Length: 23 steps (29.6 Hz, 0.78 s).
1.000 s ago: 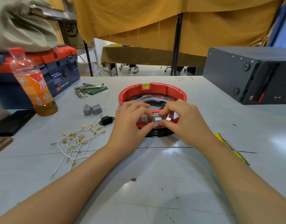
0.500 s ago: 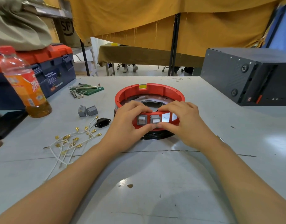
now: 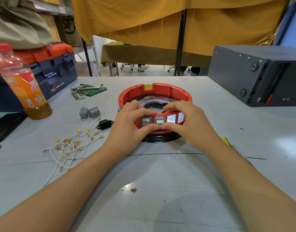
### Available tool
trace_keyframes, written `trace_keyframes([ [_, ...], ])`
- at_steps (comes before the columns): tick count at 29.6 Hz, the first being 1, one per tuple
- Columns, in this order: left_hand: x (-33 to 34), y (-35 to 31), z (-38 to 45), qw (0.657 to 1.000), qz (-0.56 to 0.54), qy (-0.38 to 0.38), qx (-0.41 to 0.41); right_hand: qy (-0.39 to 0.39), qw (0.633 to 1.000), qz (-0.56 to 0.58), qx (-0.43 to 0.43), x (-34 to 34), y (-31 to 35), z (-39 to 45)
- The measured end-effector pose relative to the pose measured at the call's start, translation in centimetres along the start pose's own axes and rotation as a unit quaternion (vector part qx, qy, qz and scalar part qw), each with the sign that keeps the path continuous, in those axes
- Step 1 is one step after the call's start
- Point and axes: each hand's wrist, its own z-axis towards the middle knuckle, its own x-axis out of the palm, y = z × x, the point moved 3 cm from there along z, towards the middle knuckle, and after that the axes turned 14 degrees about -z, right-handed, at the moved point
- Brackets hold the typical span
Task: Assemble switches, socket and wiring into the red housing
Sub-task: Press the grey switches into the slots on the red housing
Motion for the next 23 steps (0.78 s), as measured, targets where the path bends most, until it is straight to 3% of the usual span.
trace_keyframes([
  [23,-1.2,0.8,-0.4,0.999,0.022,-0.007,0.023,-0.050,0.997,-0.060,-0.010,-0.3,-1.3,0.1],
])
